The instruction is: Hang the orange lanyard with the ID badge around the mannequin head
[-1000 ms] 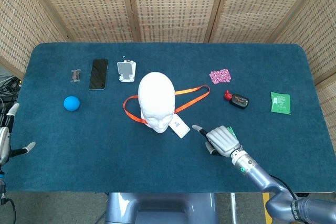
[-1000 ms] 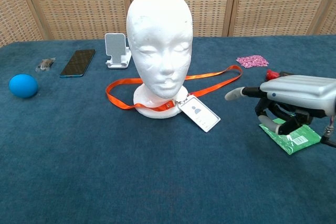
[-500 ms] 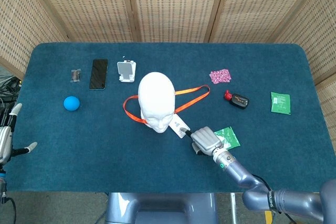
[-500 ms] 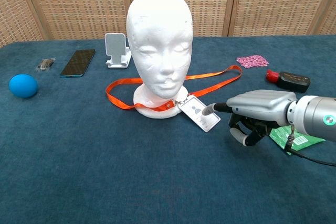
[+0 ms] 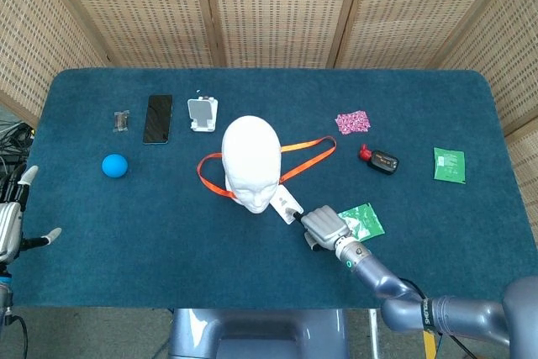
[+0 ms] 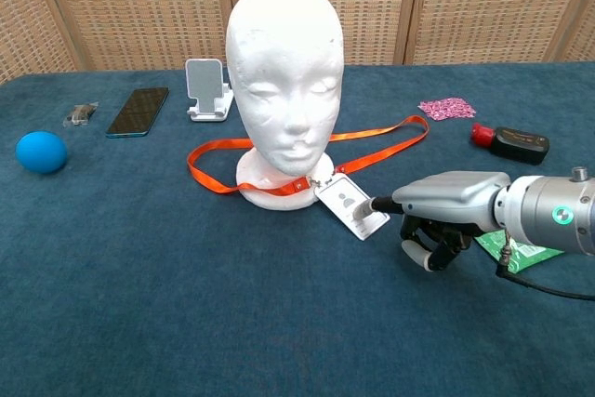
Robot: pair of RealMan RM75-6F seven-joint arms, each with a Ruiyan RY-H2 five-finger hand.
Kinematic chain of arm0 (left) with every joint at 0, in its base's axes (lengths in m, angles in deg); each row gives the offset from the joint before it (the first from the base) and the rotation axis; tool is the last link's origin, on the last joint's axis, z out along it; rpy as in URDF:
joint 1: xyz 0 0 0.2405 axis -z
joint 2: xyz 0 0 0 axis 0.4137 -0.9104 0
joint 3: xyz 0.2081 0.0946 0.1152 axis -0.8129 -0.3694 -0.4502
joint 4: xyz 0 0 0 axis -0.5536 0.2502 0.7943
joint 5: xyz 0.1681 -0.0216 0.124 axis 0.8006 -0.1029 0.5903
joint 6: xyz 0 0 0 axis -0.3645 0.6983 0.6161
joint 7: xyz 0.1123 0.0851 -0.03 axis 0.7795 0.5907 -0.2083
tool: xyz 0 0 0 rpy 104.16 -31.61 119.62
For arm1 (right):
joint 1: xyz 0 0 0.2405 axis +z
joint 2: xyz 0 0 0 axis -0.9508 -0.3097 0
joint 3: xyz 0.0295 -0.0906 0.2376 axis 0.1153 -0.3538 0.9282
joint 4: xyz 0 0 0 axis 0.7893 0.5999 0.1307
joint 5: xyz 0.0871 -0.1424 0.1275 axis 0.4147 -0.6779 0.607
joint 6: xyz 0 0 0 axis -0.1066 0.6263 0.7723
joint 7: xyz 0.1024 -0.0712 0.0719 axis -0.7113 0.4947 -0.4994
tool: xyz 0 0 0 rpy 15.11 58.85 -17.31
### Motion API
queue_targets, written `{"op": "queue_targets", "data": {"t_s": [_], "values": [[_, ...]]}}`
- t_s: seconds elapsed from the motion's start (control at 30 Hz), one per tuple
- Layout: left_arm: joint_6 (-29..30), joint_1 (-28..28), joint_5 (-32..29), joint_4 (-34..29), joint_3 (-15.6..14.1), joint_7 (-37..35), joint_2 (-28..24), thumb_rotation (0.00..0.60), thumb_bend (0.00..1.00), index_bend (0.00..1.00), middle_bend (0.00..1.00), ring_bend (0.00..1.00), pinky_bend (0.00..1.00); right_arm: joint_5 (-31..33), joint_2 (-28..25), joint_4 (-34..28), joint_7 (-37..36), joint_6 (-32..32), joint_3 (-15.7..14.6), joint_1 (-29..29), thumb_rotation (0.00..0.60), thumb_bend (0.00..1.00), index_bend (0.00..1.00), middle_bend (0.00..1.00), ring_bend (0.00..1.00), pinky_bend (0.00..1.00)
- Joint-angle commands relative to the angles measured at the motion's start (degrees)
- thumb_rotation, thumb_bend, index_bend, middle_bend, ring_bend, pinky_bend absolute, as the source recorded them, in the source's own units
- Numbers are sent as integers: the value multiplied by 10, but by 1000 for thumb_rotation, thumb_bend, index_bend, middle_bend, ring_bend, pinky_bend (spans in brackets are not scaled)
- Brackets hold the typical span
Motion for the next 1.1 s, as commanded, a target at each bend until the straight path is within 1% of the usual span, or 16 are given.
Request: {"op": "queue_targets", "data": {"t_s": [0.03,0.27,0.57,0.67,1.1], "values": [[0,-1,0,0,1,-1,0,600,0,0,0,0,0,6,-5,-10,1,-6,-6,6,600,852,131,753,777,964],[-5,-1,1,-1,5,-3,-2,600,0,0,0,0,0,17,-36,-61,17,-23,-33,24,600,859,164,758,779,964],[-7,-3,2,-3,6,0,-2,600,0,0,0,0,0,16,-55,-112,36,-23,-57,43,600,861,191,758,779,964],[-8,-3,2,-4,7,2,-1,600,0,0,0,0,0,14,-65,-146,49,-25,-72,53,600,861,194,758,779,964],[-8,-6,5,-7,9,1,-3,600,0,0,0,0,0,6,-71,-218,92,-13,-110,86,600,862,219,761,779,964]]}}
